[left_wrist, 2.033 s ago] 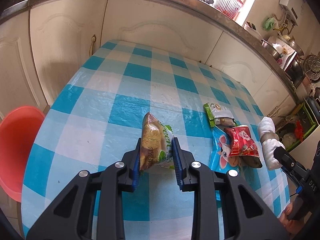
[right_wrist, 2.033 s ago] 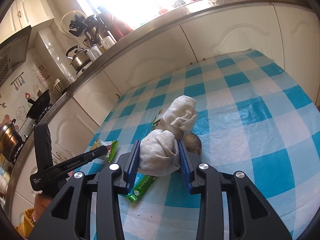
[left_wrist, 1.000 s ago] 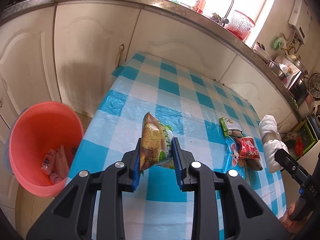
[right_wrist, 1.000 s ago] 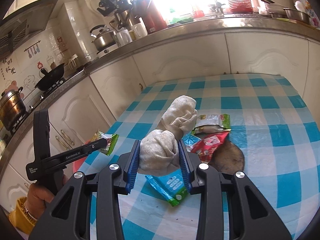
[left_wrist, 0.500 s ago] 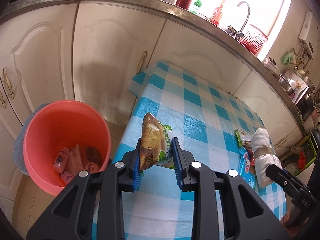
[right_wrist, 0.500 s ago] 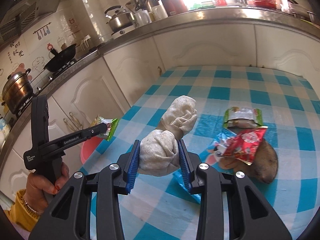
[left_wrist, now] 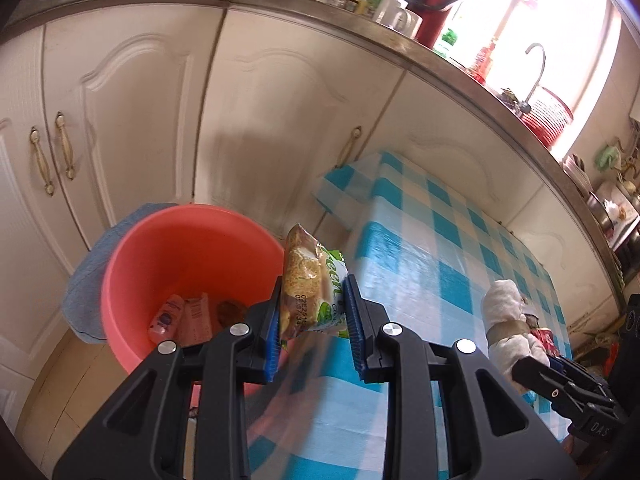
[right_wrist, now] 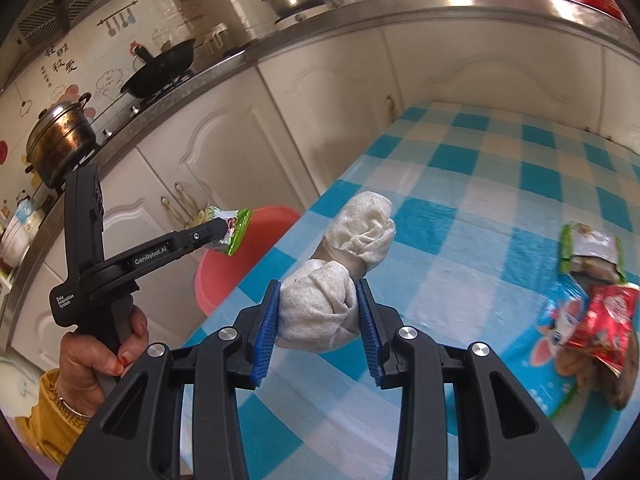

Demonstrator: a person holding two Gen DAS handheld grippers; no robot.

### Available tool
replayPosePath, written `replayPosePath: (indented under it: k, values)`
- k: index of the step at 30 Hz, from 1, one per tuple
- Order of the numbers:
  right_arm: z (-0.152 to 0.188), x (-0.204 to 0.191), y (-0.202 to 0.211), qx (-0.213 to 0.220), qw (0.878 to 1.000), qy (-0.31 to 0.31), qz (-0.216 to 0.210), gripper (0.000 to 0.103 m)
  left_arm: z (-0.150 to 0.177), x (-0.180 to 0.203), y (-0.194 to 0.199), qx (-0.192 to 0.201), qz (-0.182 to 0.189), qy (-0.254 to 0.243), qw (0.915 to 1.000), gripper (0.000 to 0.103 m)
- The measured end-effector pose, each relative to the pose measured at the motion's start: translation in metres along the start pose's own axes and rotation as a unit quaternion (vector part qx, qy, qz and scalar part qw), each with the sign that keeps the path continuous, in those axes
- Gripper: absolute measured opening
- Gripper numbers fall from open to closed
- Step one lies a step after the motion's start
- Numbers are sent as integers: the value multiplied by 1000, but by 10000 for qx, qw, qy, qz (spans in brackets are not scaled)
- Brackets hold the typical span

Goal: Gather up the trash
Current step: 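Carry the snack bag and cloth bundle over the red bucket, then open both tools to drop the snack bag and cloth bundle into the bucket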

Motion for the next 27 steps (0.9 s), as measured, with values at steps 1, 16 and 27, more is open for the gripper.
replayPosePath:
  k: [1, 16, 27]
  values:
    - [-1, -5, -6, -57, 10000, 51, -43, 39, -1, -7, 1, 22, -67, 49, 10000, 29]
    - [-19, -77, -80, -795, 9935, 640, -503, 40, 8, -83, -6, -89, -599, 646, 9961, 29]
    - [-8, -112, -135, -1296, 9860, 913, -516, 46, 25, -101, -35, -446, -645, 704, 9944, 30]
Point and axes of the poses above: each gripper's, at about its wrist camera, not at the fingertips, and y roughly against the way its jaws point, x to its right, z to its underside, the point moved 6 cm from there along -y, roughly the way its jaws point, and after that the axes turned 11 degrees about -y, right-handed, at the moved point
